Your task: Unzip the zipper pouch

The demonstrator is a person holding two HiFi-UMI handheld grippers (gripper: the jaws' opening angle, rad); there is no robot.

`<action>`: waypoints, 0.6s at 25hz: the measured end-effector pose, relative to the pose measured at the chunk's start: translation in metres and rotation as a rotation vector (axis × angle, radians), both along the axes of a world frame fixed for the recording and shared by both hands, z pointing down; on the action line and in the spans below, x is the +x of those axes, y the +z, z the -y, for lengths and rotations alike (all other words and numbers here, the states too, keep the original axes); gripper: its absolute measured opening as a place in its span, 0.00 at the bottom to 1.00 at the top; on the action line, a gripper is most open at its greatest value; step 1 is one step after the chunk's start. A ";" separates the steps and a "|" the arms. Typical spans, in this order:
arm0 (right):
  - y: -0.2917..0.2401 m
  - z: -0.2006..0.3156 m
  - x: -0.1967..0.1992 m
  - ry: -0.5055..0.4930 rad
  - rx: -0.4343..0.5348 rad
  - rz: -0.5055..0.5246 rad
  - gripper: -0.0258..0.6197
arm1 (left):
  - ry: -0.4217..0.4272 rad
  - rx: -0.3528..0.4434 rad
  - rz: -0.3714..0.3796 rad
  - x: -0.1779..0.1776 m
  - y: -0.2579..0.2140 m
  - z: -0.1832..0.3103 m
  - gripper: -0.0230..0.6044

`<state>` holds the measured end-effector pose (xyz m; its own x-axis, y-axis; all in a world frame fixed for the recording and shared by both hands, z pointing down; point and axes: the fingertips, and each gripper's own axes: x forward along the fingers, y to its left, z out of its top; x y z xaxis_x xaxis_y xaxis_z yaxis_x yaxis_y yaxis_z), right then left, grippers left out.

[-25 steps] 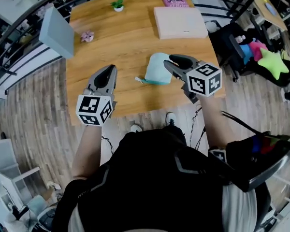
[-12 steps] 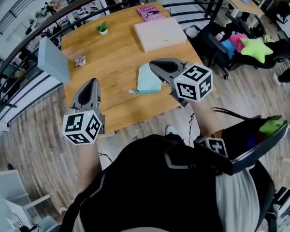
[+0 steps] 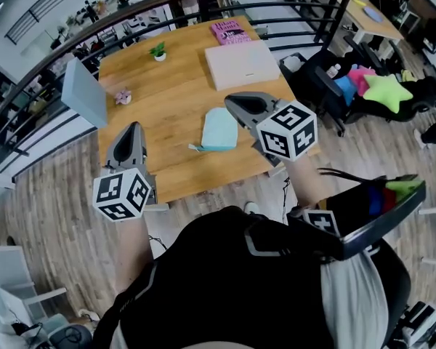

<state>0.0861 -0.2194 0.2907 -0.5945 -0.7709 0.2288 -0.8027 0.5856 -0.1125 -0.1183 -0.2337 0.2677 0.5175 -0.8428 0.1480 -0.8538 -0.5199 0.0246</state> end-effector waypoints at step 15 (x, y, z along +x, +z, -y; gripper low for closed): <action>0.005 0.006 0.015 0.021 0.013 -0.047 0.05 | -0.036 0.008 0.005 0.008 -0.001 0.004 0.08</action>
<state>0.1011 -0.2250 0.2953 -0.5667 -0.7862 0.2463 -0.8192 0.5695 -0.0672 -0.1099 -0.2373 0.2663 0.4860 -0.8620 0.1439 -0.8721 -0.4890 0.0167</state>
